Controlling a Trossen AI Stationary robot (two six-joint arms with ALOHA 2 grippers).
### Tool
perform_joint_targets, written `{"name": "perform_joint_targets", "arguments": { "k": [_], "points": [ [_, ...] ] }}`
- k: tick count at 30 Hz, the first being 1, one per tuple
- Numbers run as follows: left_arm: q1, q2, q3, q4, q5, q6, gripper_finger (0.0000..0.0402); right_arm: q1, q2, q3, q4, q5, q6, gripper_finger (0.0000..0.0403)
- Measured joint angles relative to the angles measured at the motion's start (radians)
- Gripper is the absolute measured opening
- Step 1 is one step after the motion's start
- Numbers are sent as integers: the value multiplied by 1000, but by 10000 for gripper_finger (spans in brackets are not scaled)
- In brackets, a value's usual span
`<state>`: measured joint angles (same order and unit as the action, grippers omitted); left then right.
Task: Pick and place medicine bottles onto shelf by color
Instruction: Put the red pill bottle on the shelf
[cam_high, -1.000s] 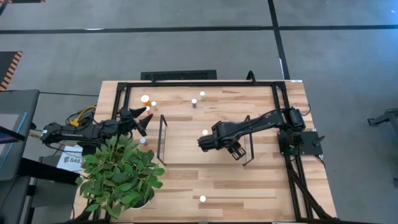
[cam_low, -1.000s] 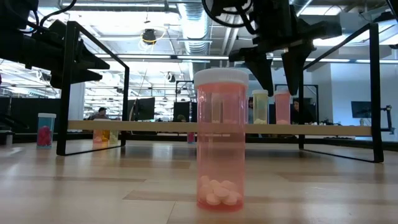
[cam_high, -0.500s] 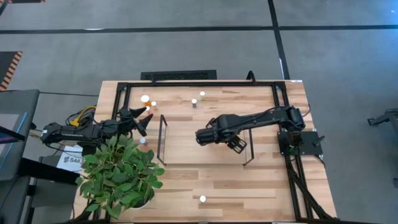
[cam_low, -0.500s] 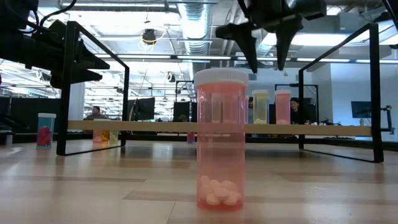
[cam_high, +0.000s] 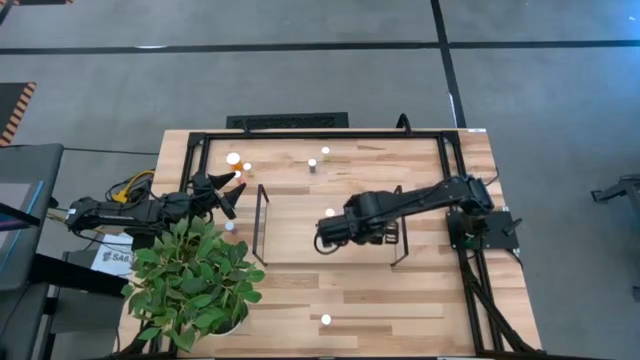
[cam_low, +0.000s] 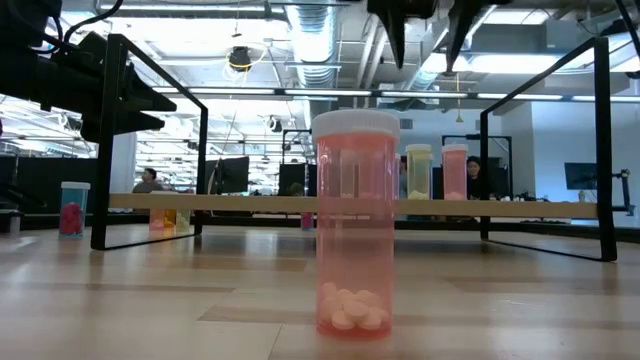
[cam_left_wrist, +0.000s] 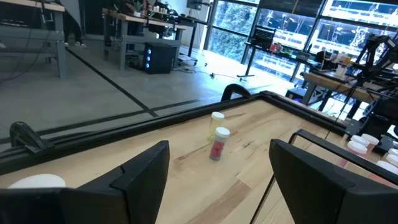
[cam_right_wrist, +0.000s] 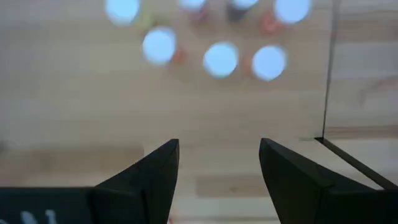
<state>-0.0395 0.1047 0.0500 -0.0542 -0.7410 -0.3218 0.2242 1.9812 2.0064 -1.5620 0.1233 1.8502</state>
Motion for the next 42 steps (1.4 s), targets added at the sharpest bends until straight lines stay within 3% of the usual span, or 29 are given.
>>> {"name": "perform_joint_targets", "arguments": {
  "k": [5,12,24,34,42],
  "points": [
    [0,0,0,0,0,0,265,55,0,0,37,-10,-130,245],
    [0,0,0,0,0,0,265,165,0,0,103,-10,-161,245],
    [0,0,0,0,0,0,265,317,6,-83,415,14,-329,245],
    [0,3,0,0,0,0,265,344,165,-90,530,-86,-334,245],
    [0,0,0,0,0,0,265,350,274,31,519,-153,-340,245]
  ]
}}
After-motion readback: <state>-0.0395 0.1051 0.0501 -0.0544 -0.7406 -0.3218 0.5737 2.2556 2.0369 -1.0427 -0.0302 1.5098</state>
